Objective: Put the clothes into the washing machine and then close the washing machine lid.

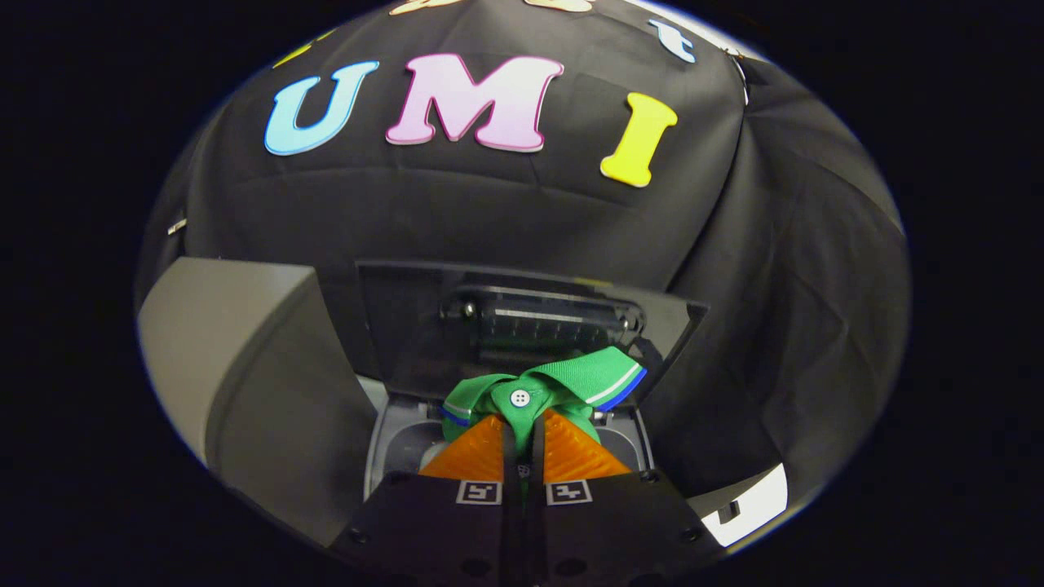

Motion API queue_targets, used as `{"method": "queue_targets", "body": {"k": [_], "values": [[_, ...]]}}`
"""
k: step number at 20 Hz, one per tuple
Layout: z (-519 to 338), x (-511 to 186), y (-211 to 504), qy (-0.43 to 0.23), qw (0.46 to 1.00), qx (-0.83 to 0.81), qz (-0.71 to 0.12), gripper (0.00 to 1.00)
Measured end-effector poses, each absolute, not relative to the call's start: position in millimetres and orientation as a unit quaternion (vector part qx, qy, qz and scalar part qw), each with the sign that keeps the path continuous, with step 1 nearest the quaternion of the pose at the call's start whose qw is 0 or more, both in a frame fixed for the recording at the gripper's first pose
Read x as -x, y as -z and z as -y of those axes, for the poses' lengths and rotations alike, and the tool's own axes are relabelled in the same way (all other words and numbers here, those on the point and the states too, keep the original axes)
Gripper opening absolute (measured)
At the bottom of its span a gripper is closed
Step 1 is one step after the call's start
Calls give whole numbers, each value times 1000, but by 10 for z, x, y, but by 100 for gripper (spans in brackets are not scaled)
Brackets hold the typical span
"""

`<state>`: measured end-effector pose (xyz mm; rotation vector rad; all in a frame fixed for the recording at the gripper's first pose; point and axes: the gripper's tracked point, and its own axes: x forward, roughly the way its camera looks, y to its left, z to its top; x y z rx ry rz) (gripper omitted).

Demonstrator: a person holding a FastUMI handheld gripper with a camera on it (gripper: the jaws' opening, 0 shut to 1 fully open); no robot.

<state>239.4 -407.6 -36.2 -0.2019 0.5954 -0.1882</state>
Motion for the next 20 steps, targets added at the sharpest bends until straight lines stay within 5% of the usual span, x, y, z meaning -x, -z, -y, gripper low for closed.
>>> {"method": "queue_targets", "body": {"k": [20], "values": [[4351,-2304,2406,70,883,70,-460,5]]}}
